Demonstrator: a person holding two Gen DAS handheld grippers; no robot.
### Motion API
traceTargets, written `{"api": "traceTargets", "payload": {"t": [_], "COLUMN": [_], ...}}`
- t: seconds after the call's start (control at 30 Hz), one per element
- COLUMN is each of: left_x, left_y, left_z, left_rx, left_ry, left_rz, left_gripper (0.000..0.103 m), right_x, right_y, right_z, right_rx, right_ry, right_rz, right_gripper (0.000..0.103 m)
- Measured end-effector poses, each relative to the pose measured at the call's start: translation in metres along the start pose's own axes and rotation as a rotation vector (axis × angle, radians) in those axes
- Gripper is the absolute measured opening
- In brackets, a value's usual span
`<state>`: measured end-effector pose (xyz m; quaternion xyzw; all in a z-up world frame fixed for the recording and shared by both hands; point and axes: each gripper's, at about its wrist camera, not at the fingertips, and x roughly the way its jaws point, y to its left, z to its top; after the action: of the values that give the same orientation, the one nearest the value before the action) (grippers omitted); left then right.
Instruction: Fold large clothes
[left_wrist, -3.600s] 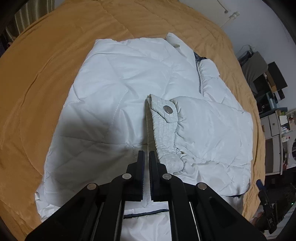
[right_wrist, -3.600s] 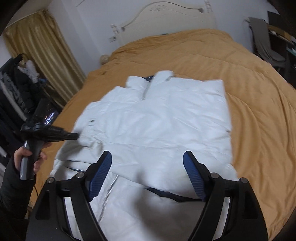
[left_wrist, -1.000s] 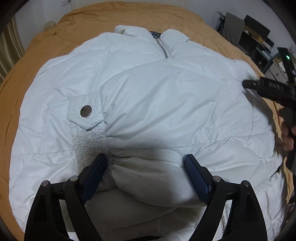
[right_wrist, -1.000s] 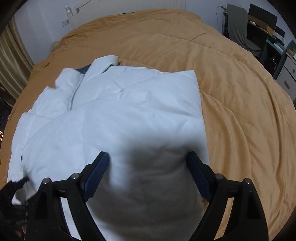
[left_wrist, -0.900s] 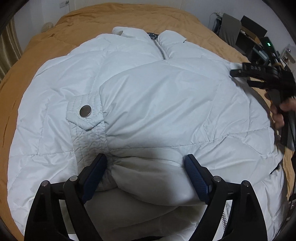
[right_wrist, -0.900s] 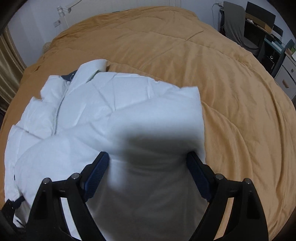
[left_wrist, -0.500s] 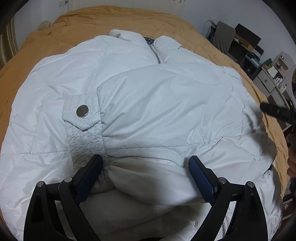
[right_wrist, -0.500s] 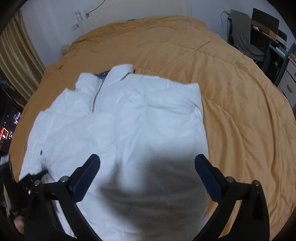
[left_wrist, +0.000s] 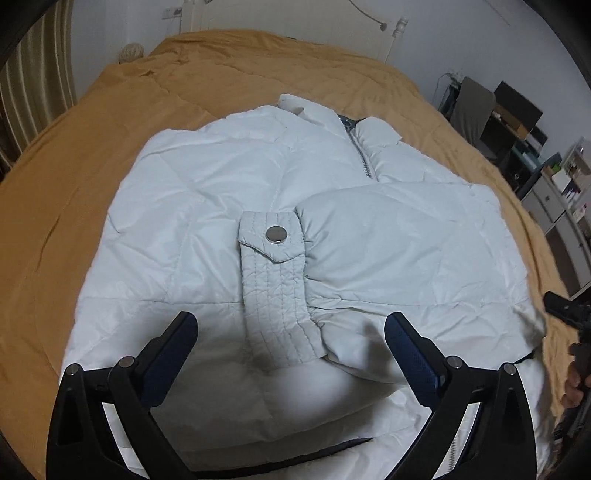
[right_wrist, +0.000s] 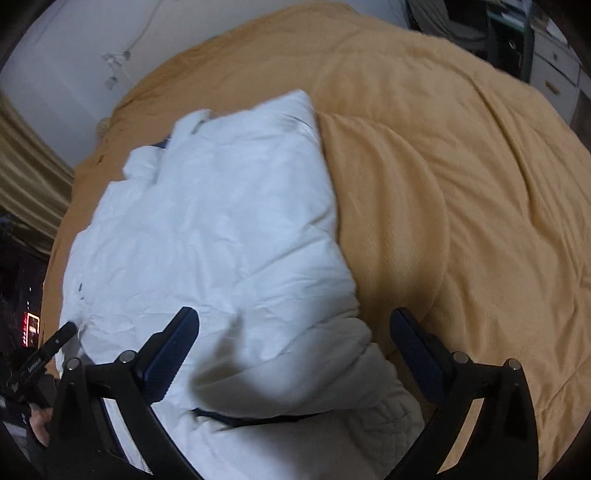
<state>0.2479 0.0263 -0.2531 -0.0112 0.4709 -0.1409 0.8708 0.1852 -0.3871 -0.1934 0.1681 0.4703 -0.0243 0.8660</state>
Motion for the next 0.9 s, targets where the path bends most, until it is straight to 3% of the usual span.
{"api": "traceTargets", "payload": {"t": [0.03,0.1,0.17,0.2,0.3,0.37,0.5,0.63,0.7,0.77,0.9], "left_x": [0.01,0.03,0.027,0.02,-0.028,-0.067,-0.11,-0.115,-0.116,-0.116,-0.095], "left_y": [0.0,0.009,0.017,0.018,0.04,0.07,0.131,0.186,0.201,0.199,0.177], "left_z": [-0.002,-0.007,-0.011,-0.01,-0.012,-0.025,-0.073,-0.137,-0.157,-0.168,-0.16], "left_rx": [0.012,-0.018,-0.028,-0.029,-0.06,-0.112,-0.252,-0.464,-0.537,-0.543,-0.507], "left_ry": [0.035,0.114,0.093,0.093,0.039,0.001,0.031,0.132,0.141,0.144,0.175], "left_rz": [0.041,0.031,-0.012,-0.024,-0.049,-0.105,-0.183,-0.249,-0.27,-0.277,-0.333], "left_gripper": [0.101,0.103,0.103,0.103,0.101,0.101,0.102,0.102,0.102,0.102,0.103], "right_x": [0.0,0.014,0.031,0.032,0.0,-0.025,-0.046,-0.055,-0.055,-0.052,-0.034], "right_y": [0.012,0.023,0.017,0.008,-0.022,-0.037,-0.073,-0.096,-0.095,-0.083,-0.056], "right_z": [-0.004,-0.016,-0.029,-0.033,-0.038,-0.051,-0.091,-0.135,-0.146,-0.15,-0.142], "right_rx": [-0.065,-0.15,-0.2,-0.191,-0.067,-0.017,0.059,0.149,0.16,0.131,0.08], "right_ry": [0.007,0.063,0.096,0.112,0.107,0.107,0.211,0.275,0.277,0.273,0.305], "right_rz": [-0.01,-0.08,-0.193,-0.199,-0.096,-0.037,0.079,0.222,0.262,0.294,0.347], "right_gripper": [0.103,0.103,0.103,0.103,0.103,0.103,0.103,0.103,0.103,0.103,0.103]}}
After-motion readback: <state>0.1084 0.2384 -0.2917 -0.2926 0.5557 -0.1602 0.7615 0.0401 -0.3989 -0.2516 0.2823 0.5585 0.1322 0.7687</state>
